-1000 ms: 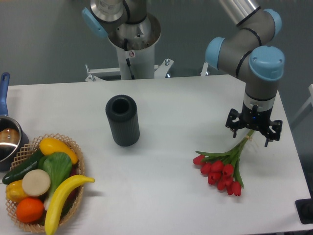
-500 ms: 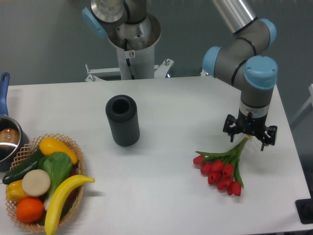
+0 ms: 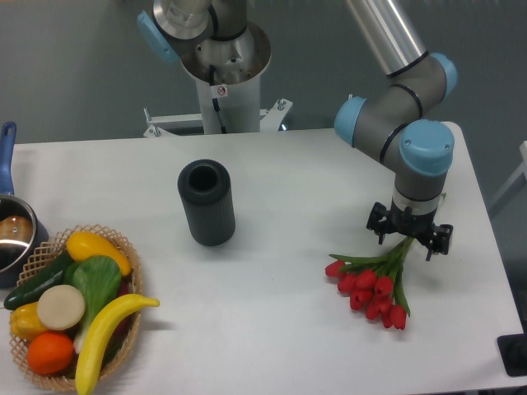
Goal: Pick up the flowers from the table
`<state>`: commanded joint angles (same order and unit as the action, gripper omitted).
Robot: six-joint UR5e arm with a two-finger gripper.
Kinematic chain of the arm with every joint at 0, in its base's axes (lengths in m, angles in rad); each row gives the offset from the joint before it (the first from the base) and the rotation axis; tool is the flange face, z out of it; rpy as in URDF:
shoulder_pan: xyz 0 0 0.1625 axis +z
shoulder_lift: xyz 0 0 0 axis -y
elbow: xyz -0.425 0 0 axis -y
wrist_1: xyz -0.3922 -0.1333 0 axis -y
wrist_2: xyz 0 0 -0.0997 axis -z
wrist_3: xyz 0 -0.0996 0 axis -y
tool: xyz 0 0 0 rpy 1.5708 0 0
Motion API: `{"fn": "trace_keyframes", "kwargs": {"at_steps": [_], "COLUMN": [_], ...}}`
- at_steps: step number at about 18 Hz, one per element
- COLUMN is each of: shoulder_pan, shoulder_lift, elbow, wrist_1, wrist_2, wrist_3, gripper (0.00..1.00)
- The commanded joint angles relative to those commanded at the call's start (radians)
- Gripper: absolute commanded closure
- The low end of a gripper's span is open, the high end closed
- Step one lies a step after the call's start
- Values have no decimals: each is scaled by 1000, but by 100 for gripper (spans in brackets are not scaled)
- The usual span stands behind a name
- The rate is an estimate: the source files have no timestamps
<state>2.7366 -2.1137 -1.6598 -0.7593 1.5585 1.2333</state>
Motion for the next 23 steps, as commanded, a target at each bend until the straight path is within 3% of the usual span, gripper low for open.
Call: {"fn": "trace_keyframes", "kwargs": {"at_steps": [4,6,12,15,20,23], "shoulder_pan": [-29,-37,-38,-37,-26,-20], "shoulder_lift": [-28,-48,-40,-12,47,54], "elbow": [34,38,38,31,44,74], "wrist_1": [-5,-3,-5,-6,-51,-52], "wrist_2": [-3,0,2,9,25,26], "wrist_3": [-2,-2,-3,-5,-11,-14], "gripper": [0,8,76,97,100,100]}}
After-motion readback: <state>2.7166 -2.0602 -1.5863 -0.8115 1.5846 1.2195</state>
